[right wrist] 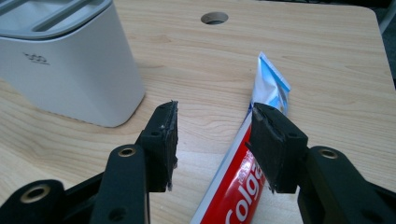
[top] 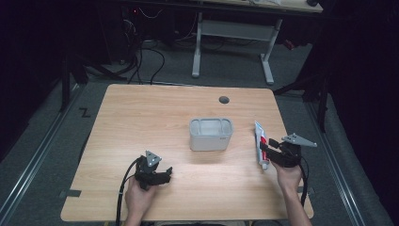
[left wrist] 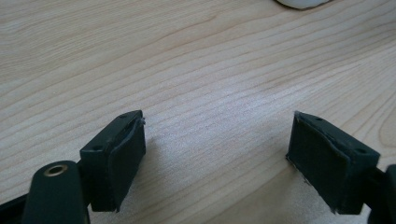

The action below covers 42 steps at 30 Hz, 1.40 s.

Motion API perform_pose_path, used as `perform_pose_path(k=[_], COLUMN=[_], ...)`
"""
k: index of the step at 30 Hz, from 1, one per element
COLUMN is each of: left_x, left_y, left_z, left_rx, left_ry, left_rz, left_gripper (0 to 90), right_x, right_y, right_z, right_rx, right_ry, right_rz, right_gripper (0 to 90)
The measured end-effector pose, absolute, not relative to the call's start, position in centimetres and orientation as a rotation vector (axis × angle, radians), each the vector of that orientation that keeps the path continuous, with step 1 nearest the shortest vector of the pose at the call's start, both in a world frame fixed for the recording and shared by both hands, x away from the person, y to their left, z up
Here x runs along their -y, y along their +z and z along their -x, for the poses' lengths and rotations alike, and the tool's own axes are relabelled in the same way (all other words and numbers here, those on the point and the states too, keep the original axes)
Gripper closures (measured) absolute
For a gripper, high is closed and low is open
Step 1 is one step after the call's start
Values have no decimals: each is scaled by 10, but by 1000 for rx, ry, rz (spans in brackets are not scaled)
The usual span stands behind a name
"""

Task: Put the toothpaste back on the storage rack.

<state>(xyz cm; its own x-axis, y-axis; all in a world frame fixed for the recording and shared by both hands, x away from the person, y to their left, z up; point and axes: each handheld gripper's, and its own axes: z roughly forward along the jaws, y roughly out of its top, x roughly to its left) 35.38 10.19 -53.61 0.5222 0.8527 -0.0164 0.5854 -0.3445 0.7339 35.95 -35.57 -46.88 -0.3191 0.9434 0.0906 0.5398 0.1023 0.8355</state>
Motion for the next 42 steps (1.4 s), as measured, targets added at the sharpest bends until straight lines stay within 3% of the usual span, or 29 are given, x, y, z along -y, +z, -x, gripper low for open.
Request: perform_pose_path(k=[42], left_x=[-102], left_y=[-536], left_z=[-354], left_rx=[-1161], left_ry=[490], left_rz=[-2066], left_gripper=[190], right_x=[365], right_y=[-485], right_z=[-439], right_rx=[-1931], right_ry=[941], right_rz=[-1727], right_gripper=[501])
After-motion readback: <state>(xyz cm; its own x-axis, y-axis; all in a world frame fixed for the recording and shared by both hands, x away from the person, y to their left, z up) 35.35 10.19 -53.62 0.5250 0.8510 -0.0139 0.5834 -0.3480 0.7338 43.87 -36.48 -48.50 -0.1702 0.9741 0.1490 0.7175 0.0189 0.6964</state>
